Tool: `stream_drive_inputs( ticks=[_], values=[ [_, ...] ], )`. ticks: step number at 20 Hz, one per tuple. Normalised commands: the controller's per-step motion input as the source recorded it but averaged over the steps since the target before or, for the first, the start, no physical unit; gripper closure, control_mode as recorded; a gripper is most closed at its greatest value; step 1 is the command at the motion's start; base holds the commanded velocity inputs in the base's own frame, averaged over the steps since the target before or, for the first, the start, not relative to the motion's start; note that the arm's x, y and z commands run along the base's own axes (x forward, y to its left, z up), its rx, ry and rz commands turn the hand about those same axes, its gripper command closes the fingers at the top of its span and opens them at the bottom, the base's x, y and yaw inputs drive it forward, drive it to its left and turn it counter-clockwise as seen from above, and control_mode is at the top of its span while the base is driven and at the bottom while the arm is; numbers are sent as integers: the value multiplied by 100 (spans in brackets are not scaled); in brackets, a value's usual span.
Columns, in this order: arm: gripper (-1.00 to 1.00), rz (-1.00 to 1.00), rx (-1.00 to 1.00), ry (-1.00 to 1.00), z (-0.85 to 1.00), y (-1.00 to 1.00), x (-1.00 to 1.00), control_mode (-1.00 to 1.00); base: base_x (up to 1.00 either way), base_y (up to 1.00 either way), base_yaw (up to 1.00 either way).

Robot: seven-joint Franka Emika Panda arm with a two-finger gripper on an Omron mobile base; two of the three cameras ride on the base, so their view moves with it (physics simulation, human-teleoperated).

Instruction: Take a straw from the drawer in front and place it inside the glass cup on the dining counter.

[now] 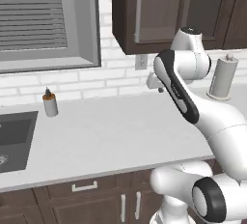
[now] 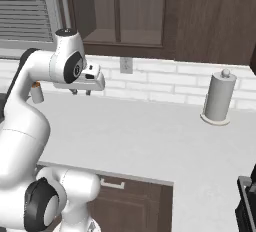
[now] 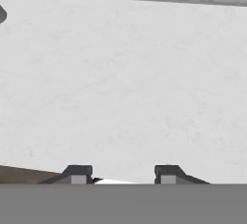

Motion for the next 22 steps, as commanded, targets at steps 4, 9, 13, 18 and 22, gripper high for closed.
stream_drive_inputs(
  ticks=[4, 9, 13, 18, 22],
  values=[
    [-100, 0, 0, 0, 0, 0, 0, 100, -9, 0, 0],
    [-100, 0, 0, 0, 0, 0, 0, 100, -76, 28, -4],
    [-100, 0, 0, 0, 0, 0, 0, 100, -67, 65, -18],
    [-100, 0, 0, 0, 0, 0, 0, 100, -10, 90, -48],
    [-100, 0, 0, 0, 0, 0, 0, 100, 0, 73, -66]
  ],
)
